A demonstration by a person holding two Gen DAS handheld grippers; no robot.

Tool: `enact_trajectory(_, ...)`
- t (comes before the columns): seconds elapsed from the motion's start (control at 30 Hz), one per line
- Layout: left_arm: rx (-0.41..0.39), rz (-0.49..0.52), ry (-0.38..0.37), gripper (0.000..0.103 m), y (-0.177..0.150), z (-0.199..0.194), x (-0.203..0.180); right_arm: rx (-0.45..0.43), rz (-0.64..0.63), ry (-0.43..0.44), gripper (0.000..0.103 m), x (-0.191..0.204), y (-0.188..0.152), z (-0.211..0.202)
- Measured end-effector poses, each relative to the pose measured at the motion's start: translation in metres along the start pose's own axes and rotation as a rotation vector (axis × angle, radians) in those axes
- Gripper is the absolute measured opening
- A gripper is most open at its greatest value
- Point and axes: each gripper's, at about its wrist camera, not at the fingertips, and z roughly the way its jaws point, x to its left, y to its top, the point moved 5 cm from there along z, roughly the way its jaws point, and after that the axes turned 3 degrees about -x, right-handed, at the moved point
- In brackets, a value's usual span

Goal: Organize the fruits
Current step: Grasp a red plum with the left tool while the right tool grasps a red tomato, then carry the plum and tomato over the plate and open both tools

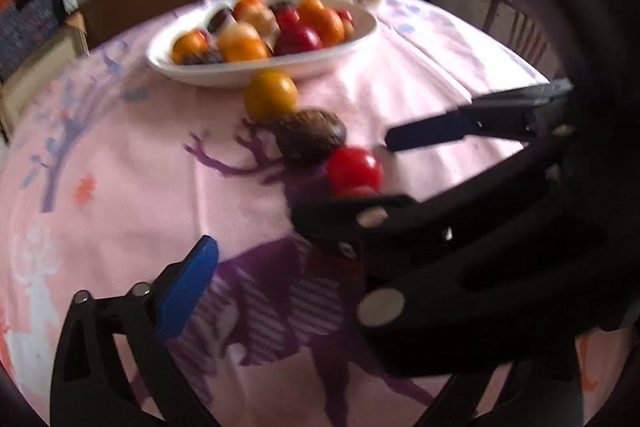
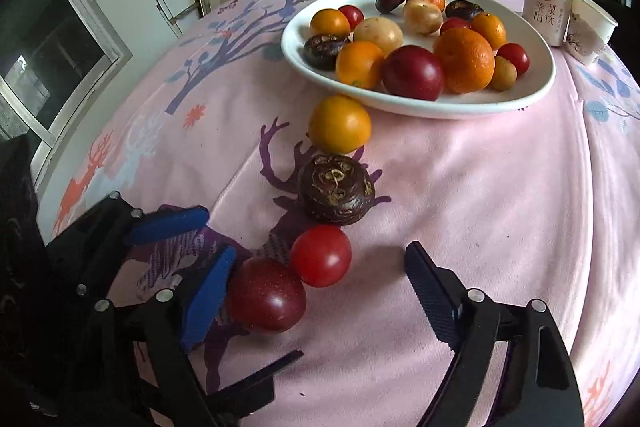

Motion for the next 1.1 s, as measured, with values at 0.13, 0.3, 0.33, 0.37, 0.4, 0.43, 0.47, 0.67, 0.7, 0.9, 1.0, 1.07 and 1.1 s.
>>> enact_trajectory(0.13,-0.035,0.056,-0.095,0.040,0.001,-0.009,-0.014,-0.014,0.009,0.005,0.050,0.008,0.001,-0.005)
enact_trajectory(0.3,-0.025,0.099,-0.110,0.038,-0.004,-0.014,-0.021,-0.060,0.015,-0.031,0.024,-0.001,0.003,-0.021)
enact_trajectory(0.33,-0.020,0.089,-0.118,0.038,-0.005,-0.014,-0.020,-0.064,0.024,-0.034,0.022,-0.005,0.003,-0.025)
enact_trajectory(0.37,-0.017,0.080,-0.125,0.038,-0.006,-0.015,-0.020,-0.070,0.019,-0.049,0.018,-0.008,0.002,-0.028)
enact_trajectory(0.4,-0.015,0.072,-0.134,0.038,-0.007,-0.017,-0.019,-0.076,0.015,-0.062,0.016,-0.010,0.002,-0.030)
enact_trajectory(0.43,-0.014,0.066,-0.139,0.038,-0.007,-0.017,-0.018,-0.077,0.015,-0.069,0.016,-0.013,0.001,-0.031)
enact_trajectory(0.47,-0.013,0.064,-0.140,0.038,-0.007,-0.016,-0.018,-0.074,0.020,-0.062,0.016,-0.015,0.000,-0.031)
enact_trajectory(0.67,-0.006,0.080,-0.136,0.038,-0.014,-0.022,-0.016,-0.083,0.028,-0.059,0.016,-0.020,-0.003,-0.032)
enact_trajectory(0.7,-0.003,0.070,-0.140,0.038,-0.014,-0.023,-0.013,-0.083,0.020,-0.063,0.016,-0.019,-0.003,-0.032)
enact_trajectory(0.9,-0.010,0.009,-0.104,0.038,-0.020,-0.033,0.009,-0.134,-0.069,-0.143,0.040,-0.014,-0.007,-0.032)
enact_trajectory(1.0,-0.009,-0.035,-0.098,0.038,-0.021,-0.036,0.023,-0.120,-0.088,-0.108,0.041,-0.008,-0.011,-0.025)
enact_trajectory(1.07,-0.013,-0.044,-0.077,0.038,-0.021,-0.037,0.030,-0.103,-0.114,-0.107,0.041,-0.002,-0.013,-0.018)
enact_trajectory(1.1,-0.013,-0.049,-0.073,0.038,-0.021,-0.037,0.032,-0.094,-0.122,-0.113,0.041,-0.001,-0.015,-0.014)
